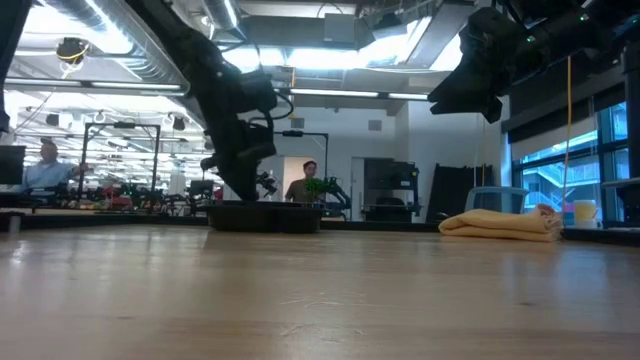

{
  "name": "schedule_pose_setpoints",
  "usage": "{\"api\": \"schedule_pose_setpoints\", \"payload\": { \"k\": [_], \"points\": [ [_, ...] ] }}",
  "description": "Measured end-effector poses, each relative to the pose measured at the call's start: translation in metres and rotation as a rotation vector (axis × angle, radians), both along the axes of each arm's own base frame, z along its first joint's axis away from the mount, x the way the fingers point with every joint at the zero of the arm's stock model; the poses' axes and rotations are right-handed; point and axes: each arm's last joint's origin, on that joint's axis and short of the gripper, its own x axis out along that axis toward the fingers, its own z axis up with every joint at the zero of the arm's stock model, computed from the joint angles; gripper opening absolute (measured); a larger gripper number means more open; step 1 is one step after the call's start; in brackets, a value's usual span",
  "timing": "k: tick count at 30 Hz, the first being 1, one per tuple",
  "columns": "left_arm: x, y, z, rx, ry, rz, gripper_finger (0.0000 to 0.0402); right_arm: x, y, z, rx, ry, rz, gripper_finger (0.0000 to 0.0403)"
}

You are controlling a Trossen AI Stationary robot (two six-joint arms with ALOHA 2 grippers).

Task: Pick and placing Produce into tupperware
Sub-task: Put the red cherry into the black bin, then put the blackberry into the black bin

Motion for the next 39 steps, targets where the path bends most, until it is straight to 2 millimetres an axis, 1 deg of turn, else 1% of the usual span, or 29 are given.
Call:
{"api": "schedule_pose_setpoints", "payload": {
  "k": [11, 13, 17, 21, 24, 28, 30, 33, 35, 39],
  "points": [
    [0.005, 0.006, 0.005, 0.083, -0.050, -0.054, 0.0027, 0.000, 0.000, -0.001, 0.001, 0.006, 0.000, 0.0141],
    [0.005, 0.006, 0.005, 0.083, -0.050, -0.054, 0.0042, 0.000, 0.000, -0.001, 0.000, 0.006, 0.000, 0.0141],
    [0.005, 0.006, 0.005, 0.082, -0.053, -0.032, 0.0094, 0.000, 0.000, -0.001, 0.000, 0.006, 0.001, 0.0141],
    [0.003, 0.008, 0.005, 0.125, -0.022, 0.047, 0.0139, 0.000, 0.000, -0.001, 0.000, 0.006, 0.001, 0.0141],
    [0.002, 0.007, 0.006, 0.127, -0.013, 0.051, 0.0157, 0.000, 0.000, -0.001, 0.000, 0.007, 0.001, 0.0141],
    [0.002, 0.003, 0.015, 0.109, -0.053, 0.011, 0.0167, 0.000, 0.000, -0.001, 0.000, 0.007, 0.001, 0.0141],
    [0.002, -0.002, 0.024, 0.090, -0.099, -0.044, 0.0168, 0.000, 0.000, -0.001, 0.000, 0.007, 0.001, 0.0141],
    [0.000, -0.019, 0.048, 0.057, -0.202, -0.218, 0.0168, 0.000, 0.000, -0.001, 0.002, 0.006, 0.000, 0.0141],
    [-0.004, -0.038, 0.066, 0.029, -0.259, -0.347, 0.0168, 0.000, 0.000, -0.001, 0.003, 0.006, 0.000, 0.0141],
    [-0.014, -0.087, 0.099, 0.007, -0.320, -0.543, 0.0170, 0.000, 0.000, -0.001, 0.002, 0.006, 0.000, 0.0141]
  ]
}}
